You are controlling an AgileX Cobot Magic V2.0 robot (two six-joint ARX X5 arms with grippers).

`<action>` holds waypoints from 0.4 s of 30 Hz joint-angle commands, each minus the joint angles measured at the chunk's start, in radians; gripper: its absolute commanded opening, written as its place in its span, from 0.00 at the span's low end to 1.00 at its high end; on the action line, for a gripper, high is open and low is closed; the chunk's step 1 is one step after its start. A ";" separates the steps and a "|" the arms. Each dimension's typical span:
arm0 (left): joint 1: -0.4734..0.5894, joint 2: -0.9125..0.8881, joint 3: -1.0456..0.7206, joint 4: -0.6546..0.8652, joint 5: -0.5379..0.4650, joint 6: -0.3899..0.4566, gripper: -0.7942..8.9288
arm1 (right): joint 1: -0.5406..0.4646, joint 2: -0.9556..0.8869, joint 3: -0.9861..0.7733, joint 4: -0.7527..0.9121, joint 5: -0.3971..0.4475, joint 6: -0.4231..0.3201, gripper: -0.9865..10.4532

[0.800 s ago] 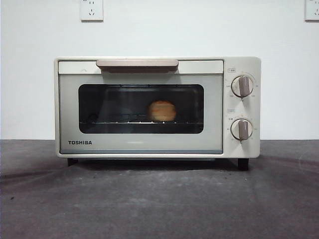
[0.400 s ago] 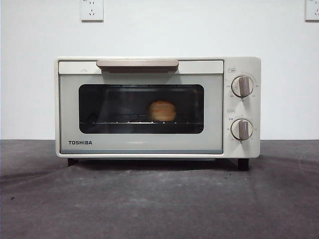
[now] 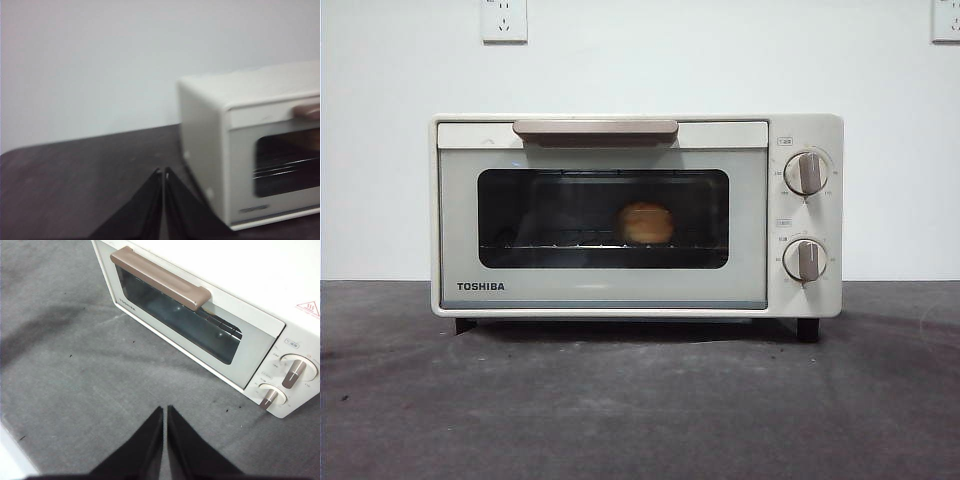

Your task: The left arm flap open the oven, the right arm pick bread and place it into oven, the left arm flap close the oven

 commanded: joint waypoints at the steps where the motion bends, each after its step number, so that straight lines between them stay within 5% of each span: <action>1: 0.003 -0.022 -0.027 0.013 -0.056 -0.019 0.10 | 0.010 0.007 0.005 0.010 0.003 0.013 0.09; 12: 0.003 -0.089 -0.111 -0.077 -0.091 -0.019 0.10 | 0.010 0.007 0.005 0.010 0.004 0.013 0.09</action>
